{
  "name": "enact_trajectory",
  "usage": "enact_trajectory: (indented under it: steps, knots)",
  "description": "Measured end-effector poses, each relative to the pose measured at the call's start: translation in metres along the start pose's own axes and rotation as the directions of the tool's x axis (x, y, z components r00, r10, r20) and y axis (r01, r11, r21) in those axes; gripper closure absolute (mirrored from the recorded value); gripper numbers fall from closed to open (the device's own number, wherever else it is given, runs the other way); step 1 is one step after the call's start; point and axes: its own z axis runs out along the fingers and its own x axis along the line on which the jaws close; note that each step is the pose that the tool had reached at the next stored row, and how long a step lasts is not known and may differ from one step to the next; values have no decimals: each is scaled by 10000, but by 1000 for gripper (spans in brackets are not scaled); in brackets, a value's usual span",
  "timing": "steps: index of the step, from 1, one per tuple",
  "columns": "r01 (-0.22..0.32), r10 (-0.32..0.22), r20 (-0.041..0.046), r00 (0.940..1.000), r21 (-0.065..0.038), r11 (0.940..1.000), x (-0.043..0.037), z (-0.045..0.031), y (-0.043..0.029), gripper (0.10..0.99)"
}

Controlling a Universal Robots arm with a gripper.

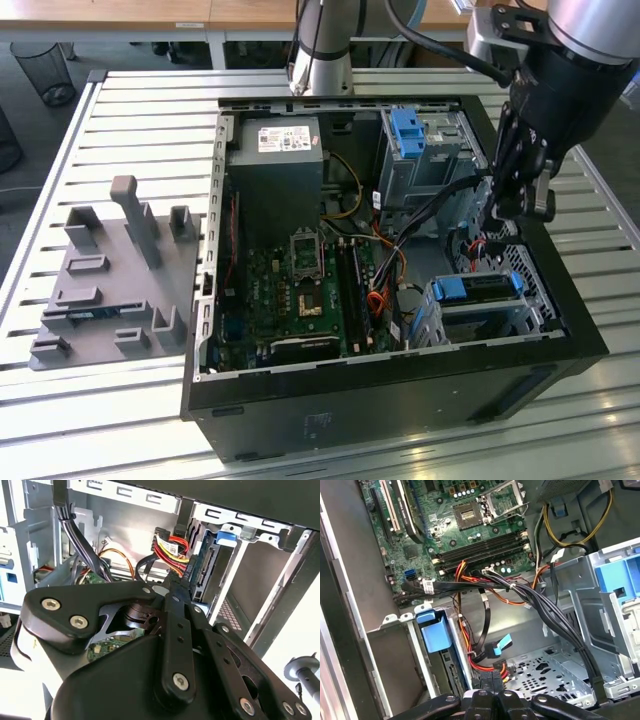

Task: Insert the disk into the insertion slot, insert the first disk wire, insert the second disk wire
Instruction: 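Insert the first disk wire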

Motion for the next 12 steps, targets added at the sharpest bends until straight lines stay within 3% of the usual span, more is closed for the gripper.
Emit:
enact_trajectory:
  steps: [5, 6, 7, 8, 11, 12]
  knots:
    - [-157, 158, -53, 9999, 22, 9999, -38, 30, -5, 973]
    - [-203, 203, -66, 9998, 28, 9998, -44, 40, -4, 918]
    - [-244, 245, -91, 9997, 38, 9997, -49, 47, -3, 918]
    - [-281, 282, -146, 9995, 59, 9996, -51, 53, -2, 851]
    - [-297, 307, -537, 9981, 206, 9993, -62, 60, 0, 851]
    - [-287, 301, -628, 9976, 240, 9993, -63, 63, 0, 851]
